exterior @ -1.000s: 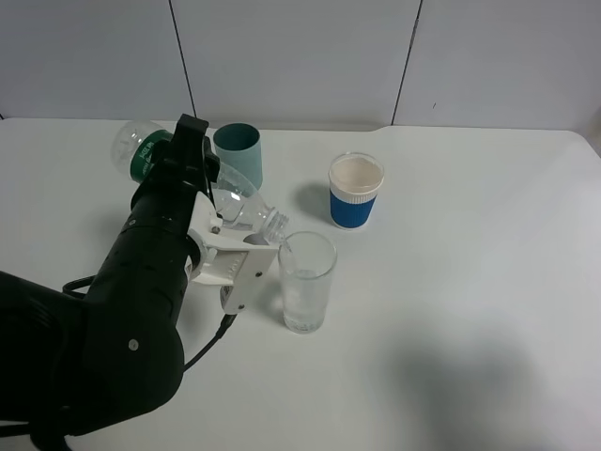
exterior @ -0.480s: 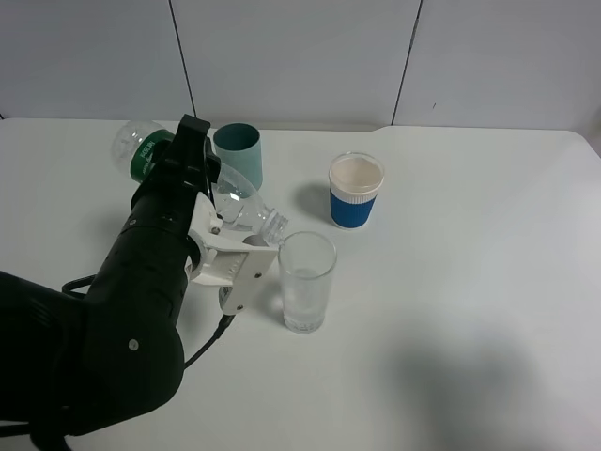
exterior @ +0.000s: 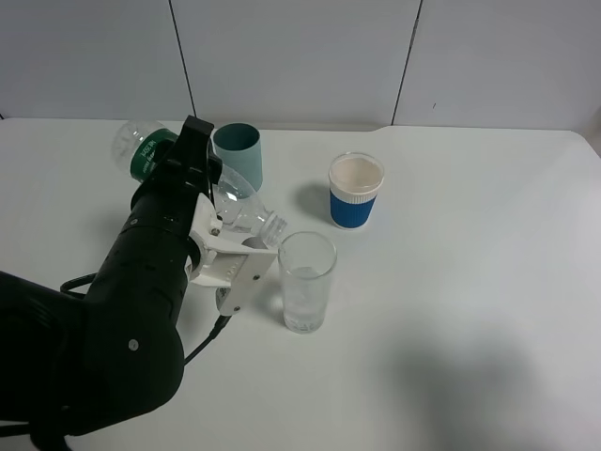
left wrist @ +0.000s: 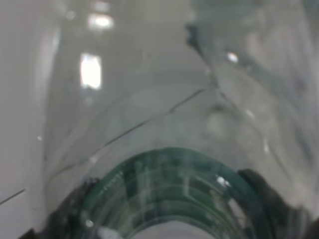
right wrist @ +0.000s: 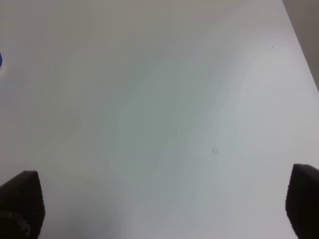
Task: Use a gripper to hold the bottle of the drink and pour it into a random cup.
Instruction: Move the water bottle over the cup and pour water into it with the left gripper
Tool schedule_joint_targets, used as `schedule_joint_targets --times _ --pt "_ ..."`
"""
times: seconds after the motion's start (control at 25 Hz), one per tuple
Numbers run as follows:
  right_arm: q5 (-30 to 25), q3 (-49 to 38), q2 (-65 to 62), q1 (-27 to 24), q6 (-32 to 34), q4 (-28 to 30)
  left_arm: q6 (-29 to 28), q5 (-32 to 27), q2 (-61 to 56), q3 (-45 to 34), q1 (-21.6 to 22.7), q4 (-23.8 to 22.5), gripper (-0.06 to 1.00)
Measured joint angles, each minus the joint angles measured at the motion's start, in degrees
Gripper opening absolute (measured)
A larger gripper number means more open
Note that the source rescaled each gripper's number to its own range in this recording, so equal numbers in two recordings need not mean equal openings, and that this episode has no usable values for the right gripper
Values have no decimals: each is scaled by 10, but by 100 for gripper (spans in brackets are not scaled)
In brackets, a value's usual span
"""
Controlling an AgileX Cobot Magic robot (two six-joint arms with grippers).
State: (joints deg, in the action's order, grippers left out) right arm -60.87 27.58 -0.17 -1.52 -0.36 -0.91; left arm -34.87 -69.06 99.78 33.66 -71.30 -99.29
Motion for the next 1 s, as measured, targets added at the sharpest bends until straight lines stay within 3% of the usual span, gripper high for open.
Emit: schedule_joint_targets --times 1.0 --pt "0 0 0 0 0 0 2 0 0 1 -11 0 0"
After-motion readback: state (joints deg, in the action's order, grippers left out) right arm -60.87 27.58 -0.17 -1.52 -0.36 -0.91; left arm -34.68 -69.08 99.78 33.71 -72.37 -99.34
